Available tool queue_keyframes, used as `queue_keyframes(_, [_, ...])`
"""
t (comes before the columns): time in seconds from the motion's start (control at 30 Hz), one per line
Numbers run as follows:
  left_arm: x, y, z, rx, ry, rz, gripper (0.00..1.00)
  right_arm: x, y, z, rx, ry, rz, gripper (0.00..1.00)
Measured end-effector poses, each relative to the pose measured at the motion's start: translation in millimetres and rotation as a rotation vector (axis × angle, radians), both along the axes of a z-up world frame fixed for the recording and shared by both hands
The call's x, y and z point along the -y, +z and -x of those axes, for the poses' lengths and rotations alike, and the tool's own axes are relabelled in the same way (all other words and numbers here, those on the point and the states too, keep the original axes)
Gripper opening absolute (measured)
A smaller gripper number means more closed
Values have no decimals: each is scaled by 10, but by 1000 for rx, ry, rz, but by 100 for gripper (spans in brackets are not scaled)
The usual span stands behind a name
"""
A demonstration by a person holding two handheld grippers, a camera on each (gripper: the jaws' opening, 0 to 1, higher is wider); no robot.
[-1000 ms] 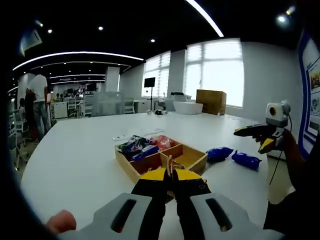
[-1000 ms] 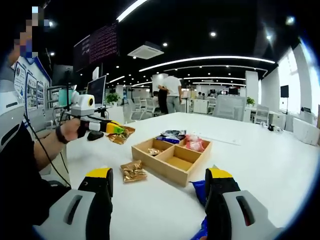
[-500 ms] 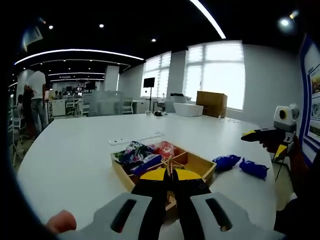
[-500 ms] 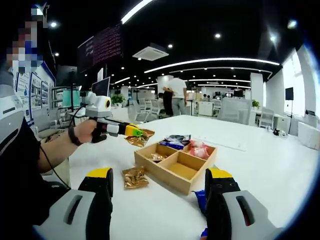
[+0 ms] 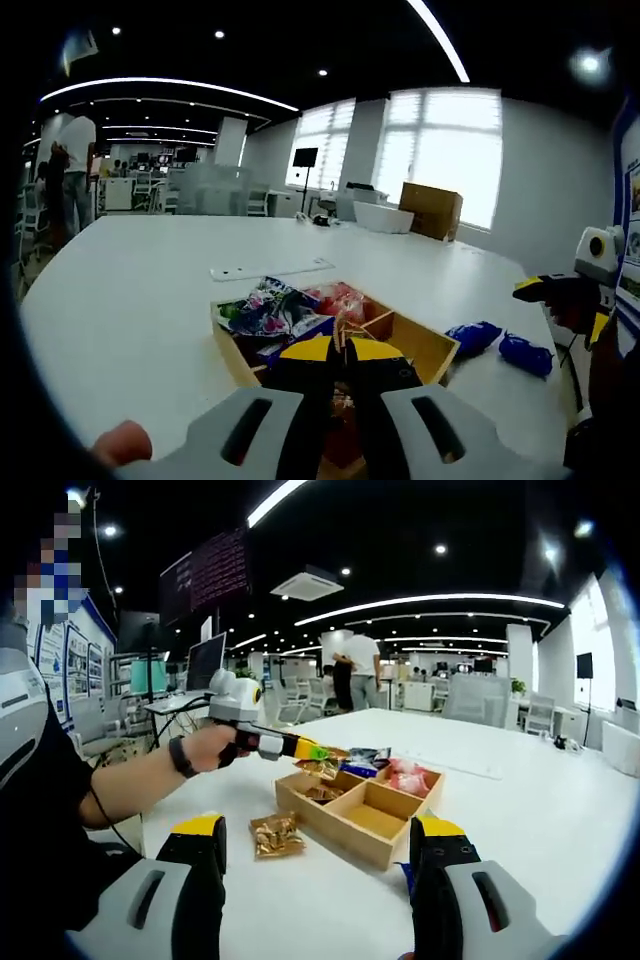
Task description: Pick up the scattered marshmallows, QQ candies, Oreo cookies, and mixed nuts on the table and sort them into separate containers
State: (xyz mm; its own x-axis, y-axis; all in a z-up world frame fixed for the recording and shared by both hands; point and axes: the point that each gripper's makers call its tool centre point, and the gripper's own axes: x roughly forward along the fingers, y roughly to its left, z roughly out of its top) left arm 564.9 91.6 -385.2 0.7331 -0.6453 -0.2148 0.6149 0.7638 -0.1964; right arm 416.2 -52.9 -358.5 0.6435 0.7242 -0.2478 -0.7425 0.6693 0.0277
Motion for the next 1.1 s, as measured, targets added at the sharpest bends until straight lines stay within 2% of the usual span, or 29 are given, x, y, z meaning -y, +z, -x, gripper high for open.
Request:
queue_keyframes(0.07, [-12, -86, -46, 5, 13, -46, 10, 9, -46, 23, -12, -3, 0, 71])
queue_keyframes(0.3, [12, -313, -84, -21, 10, -117, 13, -27, -149, 113, -37, 7, -4, 71])
queue_keyframes(0.57, [-28, -330, -84, -9, 20, -148, 28, -66, -261, 195, -66, 18, -6, 71])
queue_keyframes(0.63, [-73, -314, -106, 7, 49, -165, 33, -73, -276, 215, -70, 22, -6, 71])
queue_keyframes(0.87, [-97, -190, -90, 67, 74, -163, 37, -66, -305, 256, -78, 26, -4, 71])
queue_keyframes(1.0, [-135, -197, -84, 75, 85, -195, 42, -44, -314, 269, -78, 24, -1, 71])
queue_keyframes(1.1, [-160, -172, -53, 89, 92, -191, 45, -25, -312, 273, -79, 21, -5, 71])
